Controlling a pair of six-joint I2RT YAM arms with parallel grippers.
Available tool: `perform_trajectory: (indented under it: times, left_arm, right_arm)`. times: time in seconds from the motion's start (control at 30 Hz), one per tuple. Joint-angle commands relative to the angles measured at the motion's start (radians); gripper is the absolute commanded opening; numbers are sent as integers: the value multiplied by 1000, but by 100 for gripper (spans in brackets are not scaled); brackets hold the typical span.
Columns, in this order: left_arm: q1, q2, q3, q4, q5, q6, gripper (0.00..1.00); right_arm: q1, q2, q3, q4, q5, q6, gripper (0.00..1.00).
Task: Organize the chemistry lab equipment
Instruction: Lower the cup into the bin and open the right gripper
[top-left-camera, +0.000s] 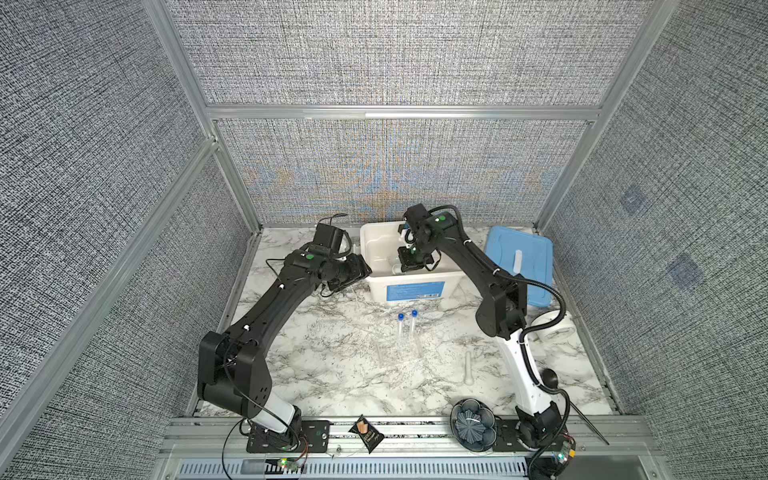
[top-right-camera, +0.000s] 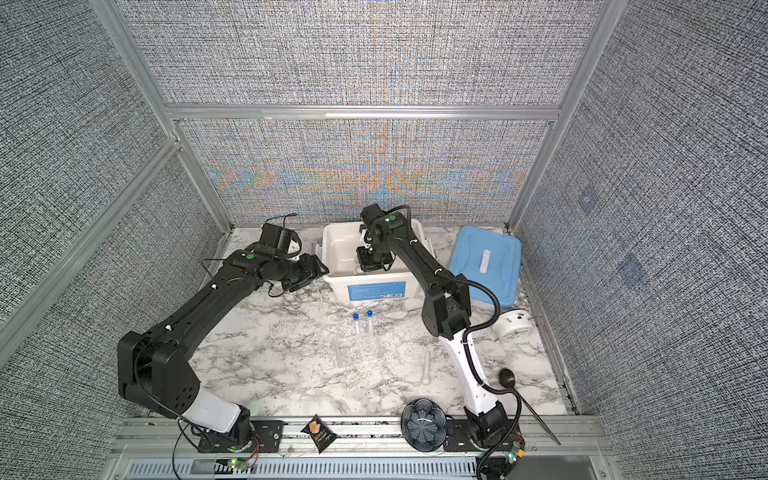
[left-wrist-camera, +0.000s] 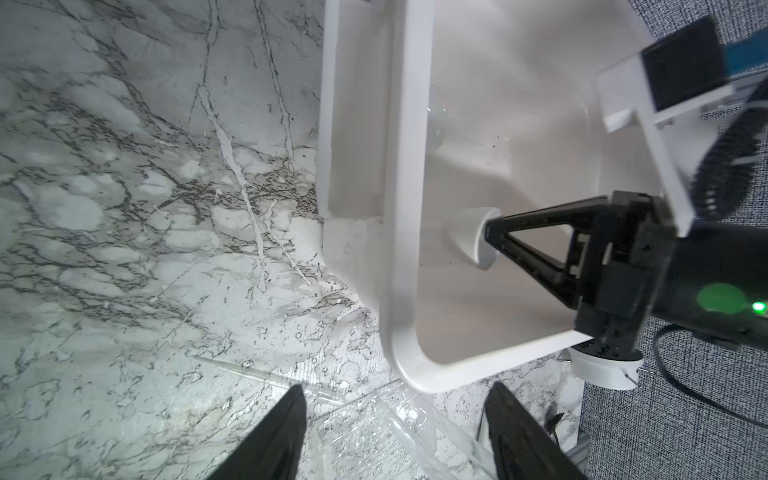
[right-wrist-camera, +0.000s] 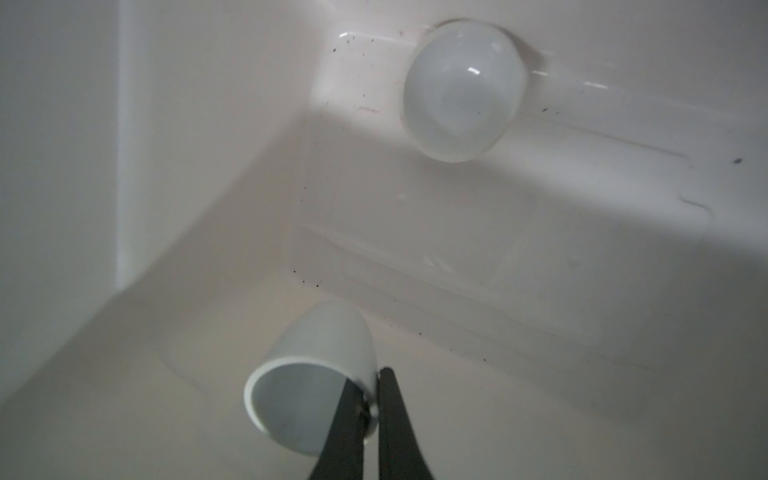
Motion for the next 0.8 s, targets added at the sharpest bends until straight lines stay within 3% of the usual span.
perform_trajectory:
  times: [0.0, 0.33, 0.57, 0.77]
  left_arm:
    - [2, 11, -8, 51, 1, -20, 69]
    - [-1, 59, -40, 130, 52, -51, 66]
    - [-1, 62, -68, 170, 53, -78, 65]
    - [-1, 47, -67, 167, 31, -80, 65]
  right_arm:
    - [9, 18, 8, 17, 2, 22, 0]
    - [32, 151, 65, 24, 105, 56, 0]
    - [43, 184, 51, 38, 103, 60, 0]
    - [43, 174, 46, 46, 96, 75, 18]
